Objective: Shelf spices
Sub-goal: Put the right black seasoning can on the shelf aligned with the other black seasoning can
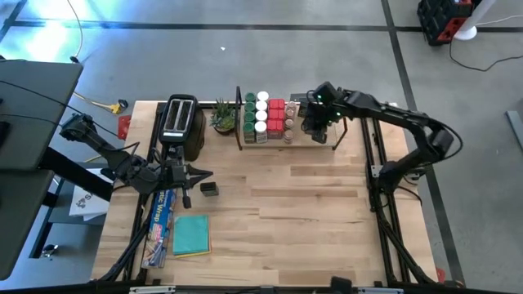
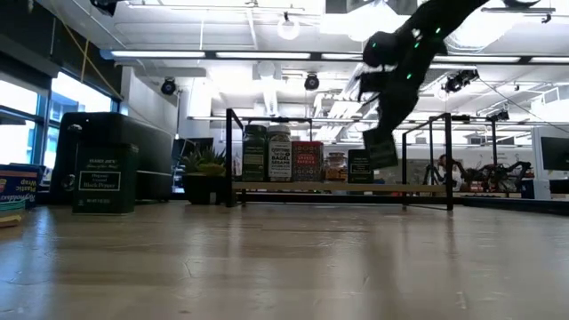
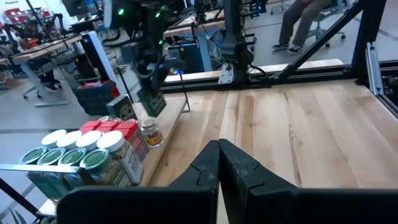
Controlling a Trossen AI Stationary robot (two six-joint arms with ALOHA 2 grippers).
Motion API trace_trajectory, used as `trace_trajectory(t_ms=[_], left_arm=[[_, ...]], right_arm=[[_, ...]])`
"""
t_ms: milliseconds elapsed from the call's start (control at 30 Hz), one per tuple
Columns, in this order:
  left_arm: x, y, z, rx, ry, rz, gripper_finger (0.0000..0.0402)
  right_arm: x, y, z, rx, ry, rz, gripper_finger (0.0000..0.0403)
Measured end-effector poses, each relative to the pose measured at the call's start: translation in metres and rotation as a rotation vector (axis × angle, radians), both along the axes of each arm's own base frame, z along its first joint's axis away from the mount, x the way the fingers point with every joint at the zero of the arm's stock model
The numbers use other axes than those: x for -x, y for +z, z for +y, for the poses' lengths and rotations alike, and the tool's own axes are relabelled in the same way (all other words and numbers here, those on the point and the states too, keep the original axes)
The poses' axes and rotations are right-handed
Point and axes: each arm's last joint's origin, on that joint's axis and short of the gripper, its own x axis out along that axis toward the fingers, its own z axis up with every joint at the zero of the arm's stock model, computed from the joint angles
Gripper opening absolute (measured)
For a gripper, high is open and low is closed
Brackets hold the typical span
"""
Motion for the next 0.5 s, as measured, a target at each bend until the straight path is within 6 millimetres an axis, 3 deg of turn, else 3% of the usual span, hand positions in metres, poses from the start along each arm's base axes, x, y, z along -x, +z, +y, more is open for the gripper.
trace_trajectory(t_ms=[200,500], left_arm=[[0.0,0.0,-0.001,0.02,-0.014,-0.002,0.0],[0.0,0.0,0.0,0.021,-0.013,-0.002,0.0]], right_arm=[[-0.014,-0.023,-0.016,0.007,0.03,0.014,0.011],[-0.019,-0.031,-0.024,0.105,-0.018,0.069,0.0192]])
